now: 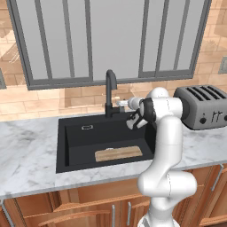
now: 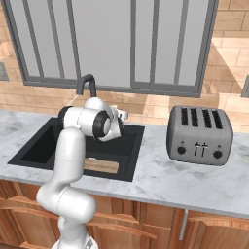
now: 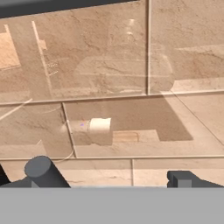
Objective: Turn on the sink faucet with hot water and rinse the cutting board for ten seconds, then turn off the faucet. Push the cutting board to reach the water if necessary.
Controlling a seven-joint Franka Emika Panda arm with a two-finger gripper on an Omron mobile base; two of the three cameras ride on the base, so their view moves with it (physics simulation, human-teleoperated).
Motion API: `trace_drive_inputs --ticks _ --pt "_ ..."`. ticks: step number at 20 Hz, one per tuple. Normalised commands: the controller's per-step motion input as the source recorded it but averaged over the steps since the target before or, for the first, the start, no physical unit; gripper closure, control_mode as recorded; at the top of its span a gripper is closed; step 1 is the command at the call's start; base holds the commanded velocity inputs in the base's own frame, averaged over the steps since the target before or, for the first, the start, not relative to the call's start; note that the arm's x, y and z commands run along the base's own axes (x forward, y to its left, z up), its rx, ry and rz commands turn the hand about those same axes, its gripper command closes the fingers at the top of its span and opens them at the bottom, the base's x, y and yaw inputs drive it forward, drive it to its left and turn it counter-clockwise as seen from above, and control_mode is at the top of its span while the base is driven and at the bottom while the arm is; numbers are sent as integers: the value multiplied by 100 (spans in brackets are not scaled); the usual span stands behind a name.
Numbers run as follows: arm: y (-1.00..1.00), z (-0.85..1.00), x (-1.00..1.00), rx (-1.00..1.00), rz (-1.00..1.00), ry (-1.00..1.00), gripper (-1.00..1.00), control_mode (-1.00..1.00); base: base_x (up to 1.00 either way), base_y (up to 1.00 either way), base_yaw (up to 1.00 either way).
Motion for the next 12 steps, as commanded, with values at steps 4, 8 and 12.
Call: trace_drive_inputs --ticks 4,8,12 --pt "-36 0 -3 0 0 0 -100 -100 0 0 0" --pt "-46 0 -5 0 0 0 -100 -100 0 0 0" --pt "-51 0 -10 0 0 0 -100 -100 0 0 0"
